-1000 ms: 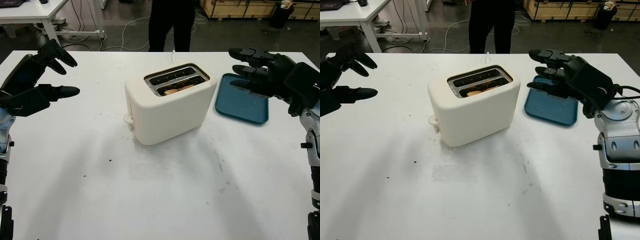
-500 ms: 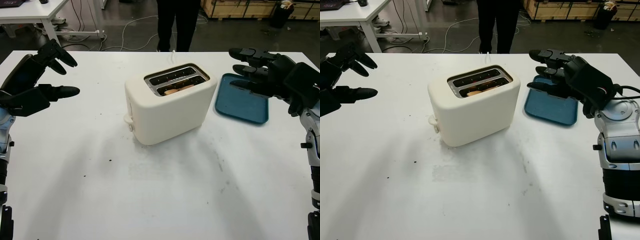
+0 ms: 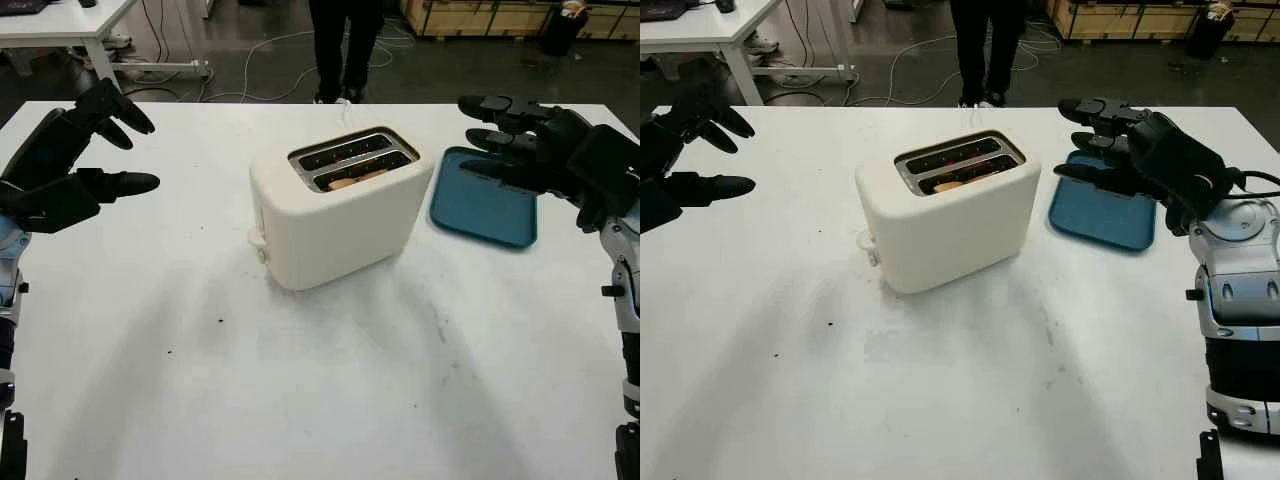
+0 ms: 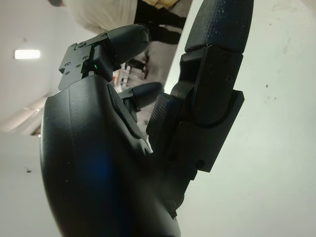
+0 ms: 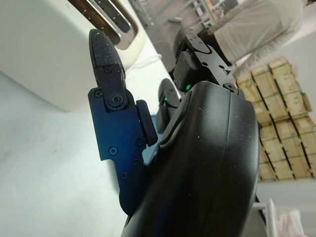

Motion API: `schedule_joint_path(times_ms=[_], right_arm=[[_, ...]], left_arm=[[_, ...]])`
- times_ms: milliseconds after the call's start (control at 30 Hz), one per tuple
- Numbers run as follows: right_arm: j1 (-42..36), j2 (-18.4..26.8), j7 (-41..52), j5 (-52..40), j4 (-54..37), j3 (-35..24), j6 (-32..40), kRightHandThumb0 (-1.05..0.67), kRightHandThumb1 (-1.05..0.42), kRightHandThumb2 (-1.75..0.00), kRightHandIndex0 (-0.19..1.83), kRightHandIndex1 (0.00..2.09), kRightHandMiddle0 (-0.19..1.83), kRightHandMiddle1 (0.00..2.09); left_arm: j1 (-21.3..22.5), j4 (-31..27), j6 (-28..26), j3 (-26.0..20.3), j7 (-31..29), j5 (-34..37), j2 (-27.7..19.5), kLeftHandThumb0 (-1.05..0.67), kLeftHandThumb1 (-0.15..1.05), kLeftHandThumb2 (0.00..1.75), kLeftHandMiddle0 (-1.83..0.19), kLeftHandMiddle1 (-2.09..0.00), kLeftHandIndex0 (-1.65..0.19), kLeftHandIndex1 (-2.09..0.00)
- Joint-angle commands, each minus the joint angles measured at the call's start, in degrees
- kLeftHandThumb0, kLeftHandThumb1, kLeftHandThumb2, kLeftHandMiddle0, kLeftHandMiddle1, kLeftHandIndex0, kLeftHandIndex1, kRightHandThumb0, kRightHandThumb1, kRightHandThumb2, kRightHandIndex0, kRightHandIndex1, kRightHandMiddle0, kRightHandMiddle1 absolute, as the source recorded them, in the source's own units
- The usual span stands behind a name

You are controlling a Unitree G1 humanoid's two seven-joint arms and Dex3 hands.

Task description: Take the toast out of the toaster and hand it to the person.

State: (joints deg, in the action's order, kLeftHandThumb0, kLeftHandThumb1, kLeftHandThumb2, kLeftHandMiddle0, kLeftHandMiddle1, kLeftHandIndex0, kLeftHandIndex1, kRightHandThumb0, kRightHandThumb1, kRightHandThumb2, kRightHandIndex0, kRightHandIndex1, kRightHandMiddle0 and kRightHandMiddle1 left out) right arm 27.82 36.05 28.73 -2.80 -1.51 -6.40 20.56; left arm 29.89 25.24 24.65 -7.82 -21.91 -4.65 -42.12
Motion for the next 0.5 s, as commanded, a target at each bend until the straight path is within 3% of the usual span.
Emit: schedule_joint_path(times_ms=[0, 467], right_arm=[[1.0, 0.5, 0.0, 0.1, -0.8, 0.1, 0.4, -0.51, -0.92, -0.05, 0.30, 0.09, 0.33, 0.00], [1.1, 0.1, 0.1, -0.1, -0.9, -0.1, 0.8, -0.50, -0.92, -0.04, 0.29, 0.10, 0.33, 0.00]], left_arm=[[0.6, -0.5, -0.4, -0.2, -0.1, 0.8, 0.3, -1.05, 0.92, 0.22, 0.00, -1.66, 0.00, -1.57], [0.5, -0.7, -0.1, -0.1, 0.3, 0.2, 0.1, -1.05, 0.92, 0.23, 0.00, -1.66, 0.00, -1.56]])
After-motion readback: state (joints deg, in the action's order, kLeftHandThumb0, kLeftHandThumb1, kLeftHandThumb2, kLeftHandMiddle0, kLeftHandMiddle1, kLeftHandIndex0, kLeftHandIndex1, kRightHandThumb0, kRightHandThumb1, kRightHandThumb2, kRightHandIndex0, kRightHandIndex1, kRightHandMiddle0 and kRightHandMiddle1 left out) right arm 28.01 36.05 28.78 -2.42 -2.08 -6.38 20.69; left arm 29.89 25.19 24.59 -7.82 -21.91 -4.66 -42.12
